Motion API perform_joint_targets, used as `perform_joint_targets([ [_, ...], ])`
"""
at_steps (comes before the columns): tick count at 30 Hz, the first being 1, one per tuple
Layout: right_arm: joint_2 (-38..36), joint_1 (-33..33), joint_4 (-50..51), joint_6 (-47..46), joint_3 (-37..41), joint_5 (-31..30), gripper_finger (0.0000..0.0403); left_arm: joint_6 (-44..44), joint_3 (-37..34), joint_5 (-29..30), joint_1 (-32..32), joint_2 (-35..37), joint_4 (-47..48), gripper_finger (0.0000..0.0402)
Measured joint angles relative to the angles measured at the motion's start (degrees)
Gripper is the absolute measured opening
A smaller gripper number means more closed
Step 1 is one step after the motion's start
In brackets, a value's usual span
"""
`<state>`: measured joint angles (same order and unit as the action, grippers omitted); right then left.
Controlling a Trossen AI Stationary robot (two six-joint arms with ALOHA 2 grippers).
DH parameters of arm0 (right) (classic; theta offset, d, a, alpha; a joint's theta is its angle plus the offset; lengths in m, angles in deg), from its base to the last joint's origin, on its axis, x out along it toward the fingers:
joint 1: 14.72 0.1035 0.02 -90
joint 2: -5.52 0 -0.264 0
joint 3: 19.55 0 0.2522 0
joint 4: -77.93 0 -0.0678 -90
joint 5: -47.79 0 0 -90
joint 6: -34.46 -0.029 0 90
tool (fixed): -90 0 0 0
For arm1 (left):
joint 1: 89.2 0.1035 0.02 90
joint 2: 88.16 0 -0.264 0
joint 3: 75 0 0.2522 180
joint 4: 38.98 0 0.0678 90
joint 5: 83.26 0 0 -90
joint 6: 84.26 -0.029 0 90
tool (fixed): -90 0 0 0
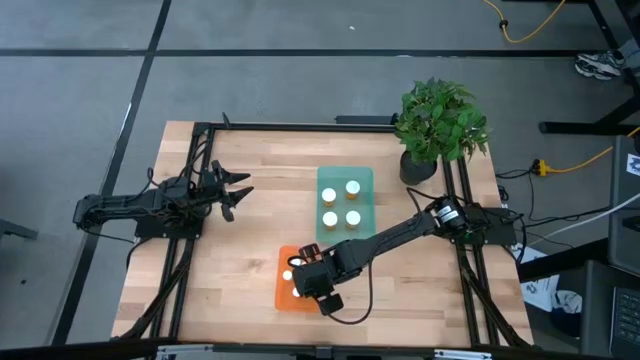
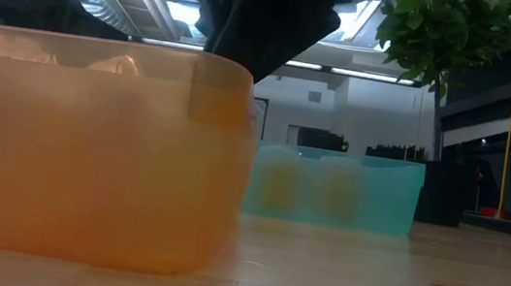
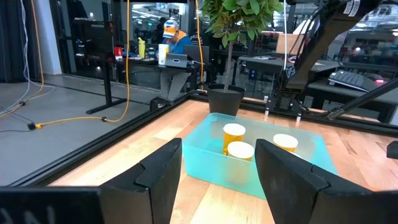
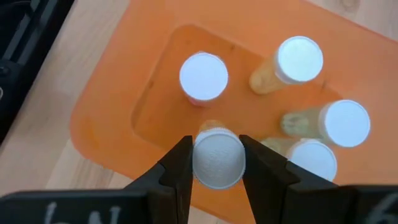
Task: Pick and place medicine bottles into bin by pill shape (circle, oval)
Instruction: Put the small yellow pill bottle into the orange bin
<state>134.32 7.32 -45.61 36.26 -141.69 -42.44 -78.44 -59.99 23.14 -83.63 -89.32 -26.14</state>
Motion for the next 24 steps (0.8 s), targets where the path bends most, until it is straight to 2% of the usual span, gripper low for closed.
perform_joint_targets([
  [24,0.5,-0.1,-0.2,1.7,0.0,0.2,0.0117,0.0,0.0,0.0,0.0,0.0,0.0,0.0195],
])
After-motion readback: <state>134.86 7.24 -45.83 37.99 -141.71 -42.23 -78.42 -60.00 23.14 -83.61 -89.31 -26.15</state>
